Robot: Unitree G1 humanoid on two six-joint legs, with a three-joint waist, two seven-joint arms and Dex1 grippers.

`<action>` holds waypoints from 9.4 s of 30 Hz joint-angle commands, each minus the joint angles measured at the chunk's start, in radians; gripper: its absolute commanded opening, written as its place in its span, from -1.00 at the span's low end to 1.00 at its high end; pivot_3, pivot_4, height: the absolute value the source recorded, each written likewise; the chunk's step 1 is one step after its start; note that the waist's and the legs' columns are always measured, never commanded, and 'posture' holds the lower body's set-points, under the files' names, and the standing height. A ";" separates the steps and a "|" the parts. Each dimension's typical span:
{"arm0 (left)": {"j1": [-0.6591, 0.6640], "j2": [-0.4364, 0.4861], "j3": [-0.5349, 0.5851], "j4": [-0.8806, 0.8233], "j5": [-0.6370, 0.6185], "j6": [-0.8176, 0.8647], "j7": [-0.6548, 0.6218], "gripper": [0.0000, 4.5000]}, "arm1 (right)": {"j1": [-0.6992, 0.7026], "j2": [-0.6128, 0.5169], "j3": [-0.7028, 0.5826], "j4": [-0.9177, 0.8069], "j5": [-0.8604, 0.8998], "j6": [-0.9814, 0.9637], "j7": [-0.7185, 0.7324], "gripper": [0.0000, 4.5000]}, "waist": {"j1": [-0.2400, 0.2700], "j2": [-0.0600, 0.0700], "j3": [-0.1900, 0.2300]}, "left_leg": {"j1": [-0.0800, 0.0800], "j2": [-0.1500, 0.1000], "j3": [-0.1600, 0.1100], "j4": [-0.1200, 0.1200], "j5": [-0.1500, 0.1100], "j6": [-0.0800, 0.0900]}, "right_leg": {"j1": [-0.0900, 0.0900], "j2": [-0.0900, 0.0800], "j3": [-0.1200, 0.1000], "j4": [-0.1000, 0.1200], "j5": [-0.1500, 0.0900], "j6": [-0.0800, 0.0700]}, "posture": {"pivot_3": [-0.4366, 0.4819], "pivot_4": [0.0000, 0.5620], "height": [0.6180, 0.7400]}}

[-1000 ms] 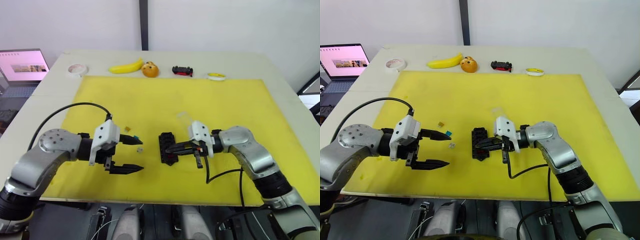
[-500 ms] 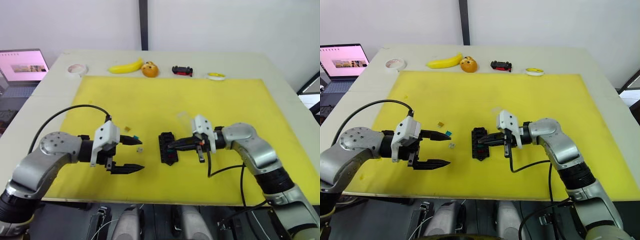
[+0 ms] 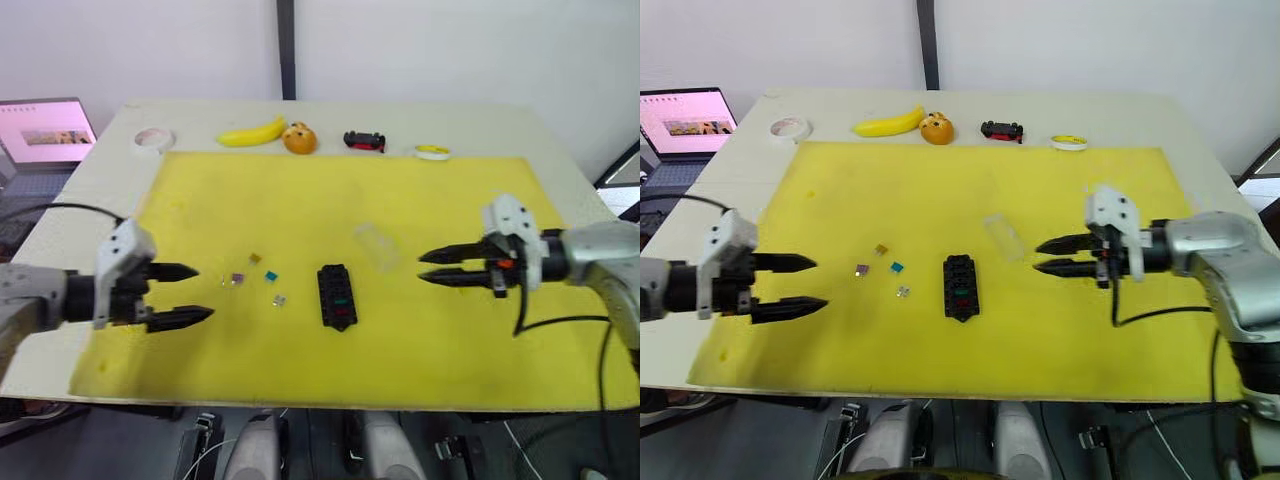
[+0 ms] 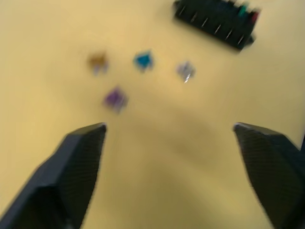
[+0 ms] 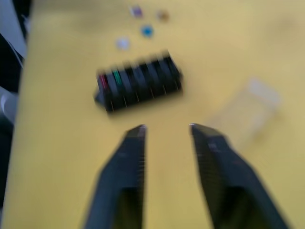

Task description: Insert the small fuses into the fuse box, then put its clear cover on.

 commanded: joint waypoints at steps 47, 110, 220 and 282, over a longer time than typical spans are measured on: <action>-0.566 -0.296 -0.085 0.563 -0.347 0.811 0.356 0.19 | -0.264 0.230 0.066 -0.311 0.176 0.157 -0.274 1.00 | 0.002 0.000 0.000 | -0.001 -0.003 -0.001 0.001 0.000 0.000 | -0.001 -0.003 0.000 0.004 0.002 0.004 | -0.05 -0.47 0.96; -0.671 -0.447 -0.331 0.795 -0.037 0.563 0.091 -0.04 | -0.255 0.249 0.109 -0.358 0.182 0.146 -0.352 1.00 | 0.036 0.000 0.000 | -0.001 -0.006 -0.003 0.002 0.000 0.000 | 0.001 -0.006 -0.001 0.003 0.002 0.003 | -0.05 -0.47 0.96; -0.817 -0.427 -0.090 0.166 -0.485 0.302 0.217 -1.00 | -0.410 0.848 0.029 -0.226 0.800 0.386 -1.034 -0.39 | -0.001 0.001 0.001 | -0.003 -0.002 -0.002 0.000 0.000 0.000 | -0.002 -0.002 -0.001 0.003 0.003 0.003 | -0.05 -0.47 0.96; -0.657 -0.117 -0.139 0.103 -0.449 0.292 -0.022 0.98 | -0.384 0.677 0.049 -0.234 0.706 0.362 -0.846 -1.00 | -0.004 0.001 0.001 | -0.004 -0.002 -0.002 -0.002 0.000 0.000 | -0.005 -0.001 0.000 0.001 0.001 0.001 | -0.05 -0.47 0.96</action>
